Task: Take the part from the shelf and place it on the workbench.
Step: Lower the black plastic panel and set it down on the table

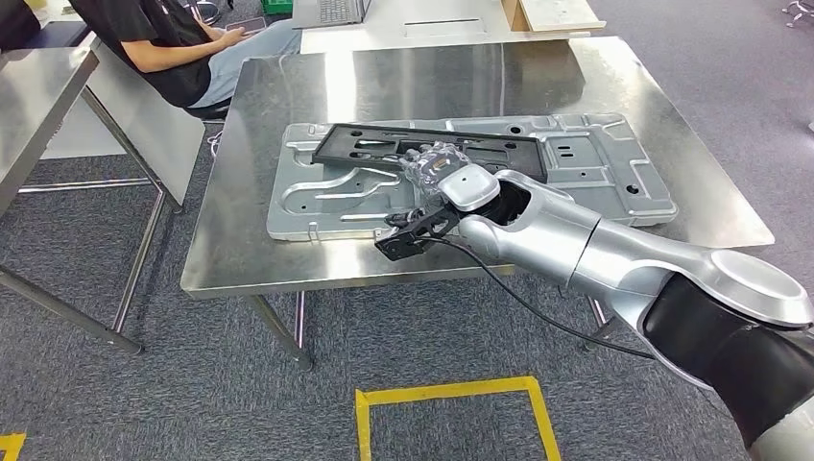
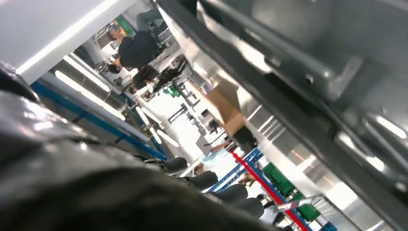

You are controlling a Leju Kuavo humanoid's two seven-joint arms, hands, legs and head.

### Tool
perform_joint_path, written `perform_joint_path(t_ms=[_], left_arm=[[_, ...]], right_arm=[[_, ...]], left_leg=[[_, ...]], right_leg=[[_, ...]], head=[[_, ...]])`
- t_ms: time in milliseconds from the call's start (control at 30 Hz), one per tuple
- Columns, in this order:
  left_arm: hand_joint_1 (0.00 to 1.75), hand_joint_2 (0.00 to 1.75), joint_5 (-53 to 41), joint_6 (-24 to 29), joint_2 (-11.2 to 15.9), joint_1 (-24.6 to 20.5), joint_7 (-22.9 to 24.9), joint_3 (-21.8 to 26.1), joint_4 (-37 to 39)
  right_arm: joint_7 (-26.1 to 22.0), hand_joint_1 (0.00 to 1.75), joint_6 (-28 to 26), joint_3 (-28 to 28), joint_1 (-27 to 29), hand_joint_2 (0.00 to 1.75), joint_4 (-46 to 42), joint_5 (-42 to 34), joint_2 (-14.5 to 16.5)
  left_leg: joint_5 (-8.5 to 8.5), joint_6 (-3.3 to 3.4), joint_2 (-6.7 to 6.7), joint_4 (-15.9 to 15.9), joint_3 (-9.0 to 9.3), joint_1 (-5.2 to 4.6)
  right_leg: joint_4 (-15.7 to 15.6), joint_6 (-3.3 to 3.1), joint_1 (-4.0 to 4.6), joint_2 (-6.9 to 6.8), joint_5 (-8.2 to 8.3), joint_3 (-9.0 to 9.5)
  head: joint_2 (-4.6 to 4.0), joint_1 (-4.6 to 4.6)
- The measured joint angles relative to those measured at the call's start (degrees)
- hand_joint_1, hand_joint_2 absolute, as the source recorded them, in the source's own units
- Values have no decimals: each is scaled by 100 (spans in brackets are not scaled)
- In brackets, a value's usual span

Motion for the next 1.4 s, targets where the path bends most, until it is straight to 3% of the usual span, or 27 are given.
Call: perform_joint_path(t_ms=[100, 167, 200, 267, 333, 367, 400, 500, 533, 633, 700, 800, 833, 867, 900, 1000, 1033, 1100, 1167, 1233, 1300, 1333, 1367, 1400], left_arm=[[0, 0, 0, -1, 3, 2, -4, -2, 0], [0, 0, 0, -2, -3, -6, -8, -2, 0], [0, 0, 0, -2, -5, -11, -8, -2, 0], [0, 0, 0, -3, -7, -22, -9, -2, 0], [0, 0, 0, -4, -7, -25, -9, -2, 0], [0, 0, 0, -4, -7, -24, -10, -2, 0], [0, 0, 0, -4, -8, -24, -11, -2, -1], [0, 0, 0, -4, -12, -32, -12, -2, -1], [0, 0, 0, -4, -13, -34, -12, -2, -1], [0, 0, 0, -4, -12, -29, -12, -2, -1], [0, 0, 0, -4, -11, -26, -12, -2, 0], [0, 0, 0, -4, -10, -32, -12, -2, 0], [0, 0, 1, -3, -9, -33, -12, -2, 0], [0, 0, 1, 0, -9, -32, -12, -3, 0], [0, 0, 2, 6, -9, -31, -9, -3, 0], [0, 0, 7, 34, 0, -9, 5, -4, 0], [0, 0, 9, 40, 3, -3, 7, -4, 0], [0, 0, 12, 48, 7, -9, 4, -4, 0], [0, 0, 18, 47, 4, -20, 3, -4, 0], [0, 0, 31, 43, -1, -30, 4, -4, 0], [0, 0, 45, 33, -4, -36, 4, -4, 0], [0, 0, 48, 28, -5, -36, 4, -4, 0], [0, 0, 51, 25, -7, -36, 3, -4, 0], [0, 0, 52, 22, -7, -35, 4, -4, 0]], right_arm=[[2, 0, 2, 0, -28, 0, -7, 0, 6], [5, 0, 8, 0, -35, 0, -9, 0, 2], [7, 0, 10, 0, -39, 0, -9, 0, 0], [7, 0, 15, 0, -35, 0, -11, 0, -3], [7, 0, 25, 0, -18, 0, -11, 0, -11], [7, 0, 30, 0, -12, 0, -11, 0, -16], [7, 0, 32, 0, -11, 0, -12, 0, -18], [7, 0, 28, 0, -26, 0, -17, 0, -17], [7, 0, 27, 0, -27, 0, -21, 0, -16], [7, 0, 27, 0, -27, 0, -28, 0, -17], [7, 0, 26, 0, -36, 0, -32, 0, -15], [7, 0, 20, 0, -31, 0, -39, 0, -11], [12, 0, 18, 0, -24, 0, -40, 0, -11], [21, 0, 16, 0, -17, 0, -40, 0, -11], [33, 0, 16, 0, -13, 0, -42, 0, -11], [83, 0, 17, 0, -15, 0, -62, 0, -17], [96, 0, 18, 0, -16, 0, -73, 0, -23], [109, 0, 25, 0, -13, 0, -90, -4, -33], [112, 0, 31, 0, -13, 0, -102, -8, -40], [115, 0, 33, 0, -15, 0, -111, -9, -52], [116, 0, 39, 0, -1, 0, -121, -11, -60], [116, 0, 43, 0, 11, 0, -126, -13, -66], [116, 0, 48, 0, 22, 0, -128, -14, -73], [116, 0, 50, 0, 27, 0, -131, -14, -79]], left_leg=[[81, 100, -7, -162, 40, -31], [186, 187, 6, -238, 17, -10], [242, 229, 16, -276, -5, 3], [317, 280, 29, -288, -89, 2], [378, 289, 31, -269, -195, -4], [406, 281, 30, -254, -246, -5], [429, 268, 29, -232, -293, -3], [468, 198, 24, -120, -421, -18], [485, 163, 23, -93, -452, -25], [547, 49, 19, -97, -502, -19], [325, -17, 15, 124, -611, -4], [-341, -88, 14, 1108, -941, 21], [-451, -96, 15, 1341, -985, 25], [-463, -91, 14, 1378, -928, 25], [-388, -73, 14, 1197, -758, 23], [-97, 49, 6, 93, -8, -18], [-62, 86, 4, -110, 115, -43], [-14, 137, 2, -189, 134, -79], [95, 206, 14, -280, 129, -51], [218, 284, 44, -379, 103, -18], [292, 328, 65, -385, 10, -27], [324, 330, 68, -373, -49, -28], [356, 325, 69, -353, -114, -28], [382, 313, 68, -323, -179, -24]], right_leg=[[-38, 119, 3, -8, 77, -23], [46, 178, -3, -3, -24, -83], [241, 192, 0, 3, -191, -171], [936, 207, 1, 8, -647, -435], [1484, 227, 2, 8, -888, -588], [1477, 232, 0, 7, -863, -526], [1250, 233, -5, 6, -756, -354], [235, 188, 3, 12, -449, 279], [87, 152, 15, 19, -417, 353], [45, 19, 33, 24, -333, 313], [11, -70, 9, 11, -248, 267], [5, -122, 4, 7, -142, 145], [8, -119, 9, 7, -111, 99], [10, -113, 13, 8, -80, 54], [12, -104, 16, 9, -49, 13], [6, -51, 18, 11, 33, -57], [0, -20, 14, 7, 58, -68], [-27, 55, 2, -5, 115, -76], [-21, 125, 4, -6, 98, -98], [293, 162, 11, 7, -203, -230], [996, 187, 5, 16, -669, -473], [1302, 204, 2, 15, -814, -556], [1463, 220, -3, 14, -869, -563], [1384, 234, -11, 12, -812, -450]], head=[[0, 6], [-1, 14], [-1, 20], [-1, 33], [-1, 36], [-1, 37], [-1, 37], [-1, 34], [-1, 30], [1, 28], [0, 18], [-1, 1], [-1, 2], [-1, 1], [-1, 1], [0, 6], [0, 5], [0, 5], [-1, 12], [-1, 25], [-1, 32], [-1, 32], [-1, 31], [-1, 33]])
